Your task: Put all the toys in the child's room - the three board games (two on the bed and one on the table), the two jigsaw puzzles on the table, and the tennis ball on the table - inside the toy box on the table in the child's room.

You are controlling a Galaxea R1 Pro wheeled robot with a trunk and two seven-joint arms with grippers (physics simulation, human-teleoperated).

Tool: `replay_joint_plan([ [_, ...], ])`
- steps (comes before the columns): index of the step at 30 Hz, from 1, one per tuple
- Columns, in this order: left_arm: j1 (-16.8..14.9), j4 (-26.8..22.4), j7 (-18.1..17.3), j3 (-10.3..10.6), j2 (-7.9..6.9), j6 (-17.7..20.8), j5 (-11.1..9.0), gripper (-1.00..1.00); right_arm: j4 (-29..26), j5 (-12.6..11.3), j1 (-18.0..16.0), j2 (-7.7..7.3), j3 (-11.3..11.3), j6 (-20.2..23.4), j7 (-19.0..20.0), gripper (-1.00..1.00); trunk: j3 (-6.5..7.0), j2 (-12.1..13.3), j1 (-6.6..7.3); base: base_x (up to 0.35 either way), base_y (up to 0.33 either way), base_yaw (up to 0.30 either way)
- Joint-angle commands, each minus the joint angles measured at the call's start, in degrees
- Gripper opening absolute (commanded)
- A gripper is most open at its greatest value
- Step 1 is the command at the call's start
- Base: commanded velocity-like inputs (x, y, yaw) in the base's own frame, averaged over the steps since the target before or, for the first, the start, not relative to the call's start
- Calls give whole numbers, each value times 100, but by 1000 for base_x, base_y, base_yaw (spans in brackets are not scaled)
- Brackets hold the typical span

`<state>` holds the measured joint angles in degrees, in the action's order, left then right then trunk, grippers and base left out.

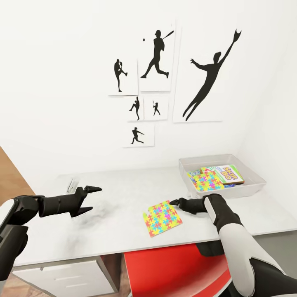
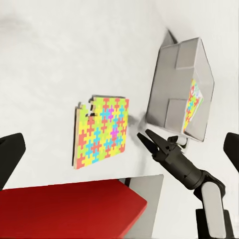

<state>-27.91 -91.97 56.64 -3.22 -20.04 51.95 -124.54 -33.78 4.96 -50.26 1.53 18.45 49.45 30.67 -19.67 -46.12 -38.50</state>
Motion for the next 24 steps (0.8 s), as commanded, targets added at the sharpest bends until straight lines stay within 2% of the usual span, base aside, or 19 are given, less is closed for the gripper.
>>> replay_joint_plan([
  [1,-2,-3,-15,-40,0,17,-73,100,-7,46,-7,6,53,30,16,100,-8,-6,-2,58,61,0],
  [2,18,-4,-173,-84,-2,21,-104,100,-6,16,-8,-2,63,30,-14,100,-8,-6,-2,37,39,0],
  [7,137,-5,-460,-145,-1,34,-140,100,-6,-168,-16,-28,75,30,-55,100,-8,-6,-2,19,20,0],
  [14,199,-5,-531,-192,-3,72,-136,100,-6,-265,-19,-38,79,30,-68,100,-115,-247,-134,4,4,0],
  [24,225,-1,-567,-225,-3,241,-109,100,-6,-276,-12,-26,80,30,-69,100,-133,-287,-156,0,0,0],
])
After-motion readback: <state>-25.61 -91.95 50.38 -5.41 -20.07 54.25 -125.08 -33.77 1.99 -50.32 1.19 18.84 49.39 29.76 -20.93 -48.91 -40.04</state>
